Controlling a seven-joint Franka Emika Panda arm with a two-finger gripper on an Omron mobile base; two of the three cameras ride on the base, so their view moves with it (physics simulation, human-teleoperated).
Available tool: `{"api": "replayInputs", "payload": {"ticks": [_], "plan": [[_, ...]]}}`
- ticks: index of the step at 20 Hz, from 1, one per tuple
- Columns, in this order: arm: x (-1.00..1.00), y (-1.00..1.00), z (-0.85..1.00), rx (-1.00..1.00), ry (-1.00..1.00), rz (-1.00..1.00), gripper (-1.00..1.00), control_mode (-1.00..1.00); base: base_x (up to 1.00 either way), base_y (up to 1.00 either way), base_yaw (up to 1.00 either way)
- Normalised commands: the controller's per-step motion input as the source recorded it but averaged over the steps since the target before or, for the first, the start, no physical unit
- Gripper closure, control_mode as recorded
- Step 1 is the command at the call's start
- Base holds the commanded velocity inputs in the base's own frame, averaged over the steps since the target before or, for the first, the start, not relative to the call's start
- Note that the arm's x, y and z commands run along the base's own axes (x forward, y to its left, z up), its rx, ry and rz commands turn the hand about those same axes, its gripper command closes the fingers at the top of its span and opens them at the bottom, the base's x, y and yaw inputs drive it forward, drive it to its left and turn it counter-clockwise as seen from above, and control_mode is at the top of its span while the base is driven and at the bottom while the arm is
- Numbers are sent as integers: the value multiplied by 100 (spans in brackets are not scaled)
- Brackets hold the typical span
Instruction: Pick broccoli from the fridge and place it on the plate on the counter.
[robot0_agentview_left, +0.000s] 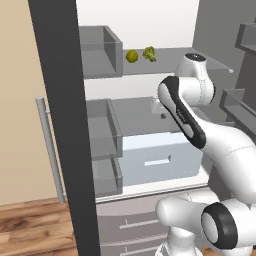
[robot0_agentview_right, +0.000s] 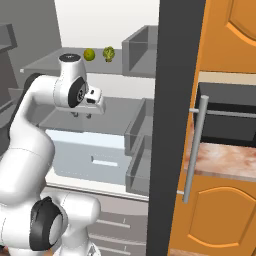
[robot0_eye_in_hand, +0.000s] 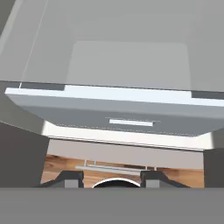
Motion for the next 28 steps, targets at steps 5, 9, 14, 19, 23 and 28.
{"api": "replayInputs", "payload": {"ticks": [5,9,14,19,23,28], "plan": [[-4,0,1,0,-4,0,-100,-100,0,0,0],[-14,0,17,0,-15,1,-100,-100,0,0,0],[-24,0,37,0,-26,3,-100,-100,0,0,0],[-41,0,56,0,-31,0,-100,-100,0,0,0],[-28,0,61,0,-30,0,-100,-100,0,0,0],[-3,0,65,0,-12,0,-100,-100,0,0,0]]}}
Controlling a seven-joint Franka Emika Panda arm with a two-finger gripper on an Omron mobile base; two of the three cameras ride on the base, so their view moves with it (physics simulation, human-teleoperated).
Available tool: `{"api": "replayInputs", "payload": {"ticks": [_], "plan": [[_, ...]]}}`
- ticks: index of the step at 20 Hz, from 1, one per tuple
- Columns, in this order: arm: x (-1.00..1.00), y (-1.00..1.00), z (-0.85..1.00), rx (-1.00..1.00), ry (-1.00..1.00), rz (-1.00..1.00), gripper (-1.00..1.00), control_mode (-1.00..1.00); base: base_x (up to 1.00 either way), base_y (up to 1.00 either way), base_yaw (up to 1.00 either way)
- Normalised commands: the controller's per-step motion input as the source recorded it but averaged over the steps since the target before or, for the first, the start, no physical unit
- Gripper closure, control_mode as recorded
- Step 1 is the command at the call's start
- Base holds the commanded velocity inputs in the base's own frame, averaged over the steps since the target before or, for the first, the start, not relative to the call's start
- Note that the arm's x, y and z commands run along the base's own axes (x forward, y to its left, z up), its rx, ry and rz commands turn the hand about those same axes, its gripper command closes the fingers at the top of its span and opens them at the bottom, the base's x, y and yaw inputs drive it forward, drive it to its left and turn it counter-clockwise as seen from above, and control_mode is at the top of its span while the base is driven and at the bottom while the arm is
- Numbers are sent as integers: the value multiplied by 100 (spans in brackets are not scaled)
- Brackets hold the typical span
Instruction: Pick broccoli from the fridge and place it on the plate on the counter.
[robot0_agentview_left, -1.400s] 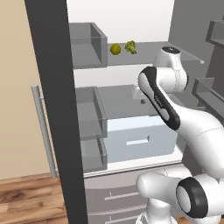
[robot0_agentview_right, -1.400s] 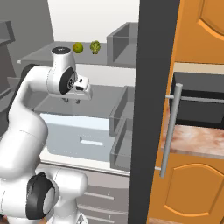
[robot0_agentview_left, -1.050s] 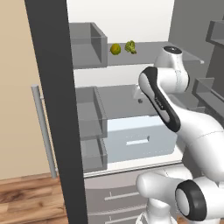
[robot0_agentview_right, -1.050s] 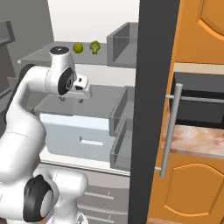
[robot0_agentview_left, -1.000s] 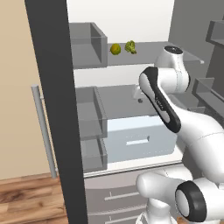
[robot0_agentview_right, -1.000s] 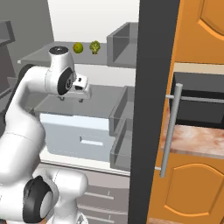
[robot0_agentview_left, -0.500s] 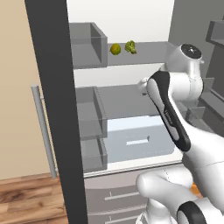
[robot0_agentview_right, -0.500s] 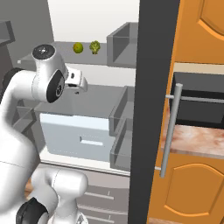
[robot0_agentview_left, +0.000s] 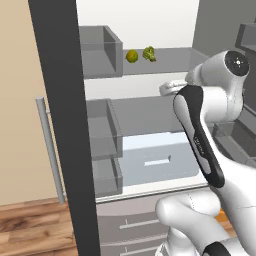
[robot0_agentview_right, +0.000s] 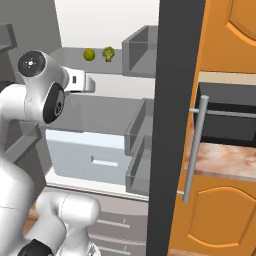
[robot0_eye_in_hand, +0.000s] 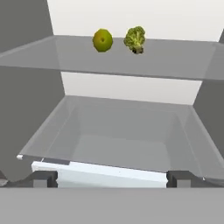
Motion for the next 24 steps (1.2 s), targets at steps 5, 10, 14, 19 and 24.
{"api": "replayInputs", "payload": {"ticks": [5,10,14,19,24], "plan": [[3,-3,57,0,-1,0,-100,-100,0,0,0],[25,-13,39,3,1,0,-100,-100,0,0,0],[49,-13,18,1,1,0,-100,-100,0,0,0],[68,-22,5,1,6,0,-100,-100,0,0,0],[74,-20,0,0,7,0,-100,-100,0,0,0]]}}
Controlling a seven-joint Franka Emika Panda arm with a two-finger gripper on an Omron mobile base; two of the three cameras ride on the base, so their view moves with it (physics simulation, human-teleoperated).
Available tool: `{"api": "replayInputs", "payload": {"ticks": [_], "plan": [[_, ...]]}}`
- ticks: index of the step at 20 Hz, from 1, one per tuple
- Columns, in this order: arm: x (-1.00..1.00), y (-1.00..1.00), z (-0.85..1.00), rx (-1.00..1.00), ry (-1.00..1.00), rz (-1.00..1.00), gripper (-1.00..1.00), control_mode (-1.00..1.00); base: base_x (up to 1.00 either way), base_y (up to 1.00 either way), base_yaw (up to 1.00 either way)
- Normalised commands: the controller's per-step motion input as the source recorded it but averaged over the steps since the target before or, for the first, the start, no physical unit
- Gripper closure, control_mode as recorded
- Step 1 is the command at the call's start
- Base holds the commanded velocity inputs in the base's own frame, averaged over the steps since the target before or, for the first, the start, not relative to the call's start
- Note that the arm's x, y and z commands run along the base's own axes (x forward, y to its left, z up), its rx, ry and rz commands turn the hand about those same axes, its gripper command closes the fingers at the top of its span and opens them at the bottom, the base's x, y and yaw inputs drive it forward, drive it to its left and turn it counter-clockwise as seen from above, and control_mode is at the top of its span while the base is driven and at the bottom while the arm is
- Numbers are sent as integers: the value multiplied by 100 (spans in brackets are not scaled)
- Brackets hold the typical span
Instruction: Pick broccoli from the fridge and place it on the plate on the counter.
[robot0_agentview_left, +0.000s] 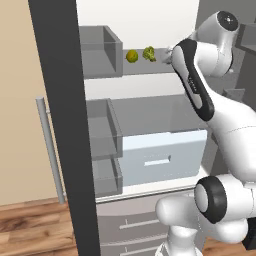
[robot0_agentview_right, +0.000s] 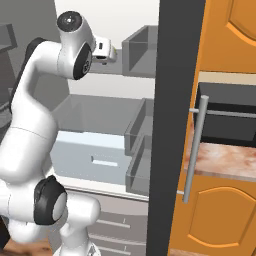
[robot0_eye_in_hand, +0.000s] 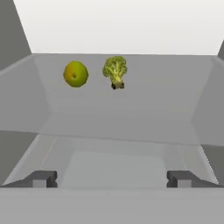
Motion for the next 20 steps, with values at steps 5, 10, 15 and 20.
{"api": "replayInputs", "payload": {"ticks": [5,10,15,20], "plan": [[86,0,-8,0,8,0,-100,-100,0,0,0],[80,0,-20,0,9,0,-100,-100,0,0,0],[75,0,-9,0,7,0,-100,-100,0,0,0],[70,5,0,0,1,1,-100,-100,0,0,0]]}}
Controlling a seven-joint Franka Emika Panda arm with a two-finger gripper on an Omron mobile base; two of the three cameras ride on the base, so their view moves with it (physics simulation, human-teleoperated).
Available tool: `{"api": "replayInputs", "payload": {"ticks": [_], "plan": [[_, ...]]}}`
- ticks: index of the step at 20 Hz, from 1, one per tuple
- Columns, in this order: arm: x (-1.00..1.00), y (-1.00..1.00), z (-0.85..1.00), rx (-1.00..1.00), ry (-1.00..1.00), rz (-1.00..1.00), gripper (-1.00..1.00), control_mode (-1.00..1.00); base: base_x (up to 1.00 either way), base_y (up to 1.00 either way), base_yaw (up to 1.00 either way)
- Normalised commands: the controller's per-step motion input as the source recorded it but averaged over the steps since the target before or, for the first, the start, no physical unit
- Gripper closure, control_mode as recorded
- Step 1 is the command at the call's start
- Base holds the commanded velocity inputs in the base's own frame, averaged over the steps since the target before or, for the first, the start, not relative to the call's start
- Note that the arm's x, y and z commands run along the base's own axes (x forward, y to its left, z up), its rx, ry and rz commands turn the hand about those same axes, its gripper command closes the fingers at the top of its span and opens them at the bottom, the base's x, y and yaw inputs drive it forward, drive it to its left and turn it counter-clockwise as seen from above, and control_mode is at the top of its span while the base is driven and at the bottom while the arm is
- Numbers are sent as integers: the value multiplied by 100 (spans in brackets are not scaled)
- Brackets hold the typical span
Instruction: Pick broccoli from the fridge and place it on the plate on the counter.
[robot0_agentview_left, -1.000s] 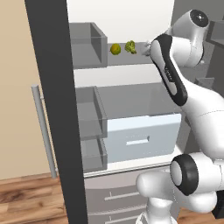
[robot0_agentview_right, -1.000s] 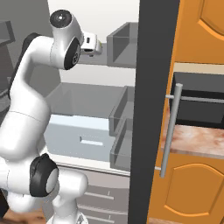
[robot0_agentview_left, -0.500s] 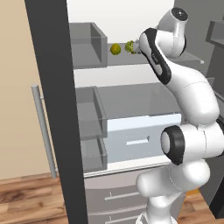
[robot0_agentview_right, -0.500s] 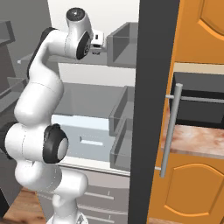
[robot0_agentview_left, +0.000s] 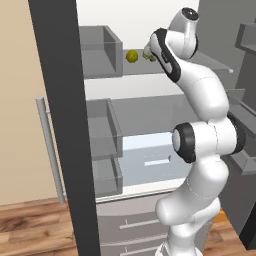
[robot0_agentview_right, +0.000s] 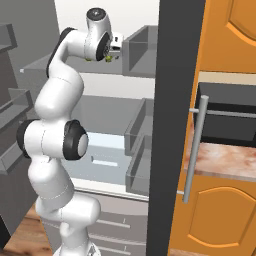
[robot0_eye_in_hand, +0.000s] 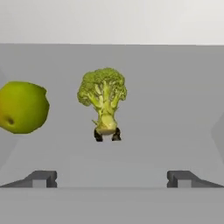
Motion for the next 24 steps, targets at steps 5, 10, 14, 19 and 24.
{"api": "replayInputs", "payload": {"ticks": [5,10,14,19,24], "plan": [[56,22,0,0,1,3,-100,-100,0,0,0],[51,10,-4,0,1,5,-100,-100,0,0,0],[45,0,-7,0,0,3,-100,-100,0,0,0],[38,0,-9,0,0,1,-100,-100,0,0,0],[17,0,-6,0,1,1,-100,-100,0,0,0]]}}
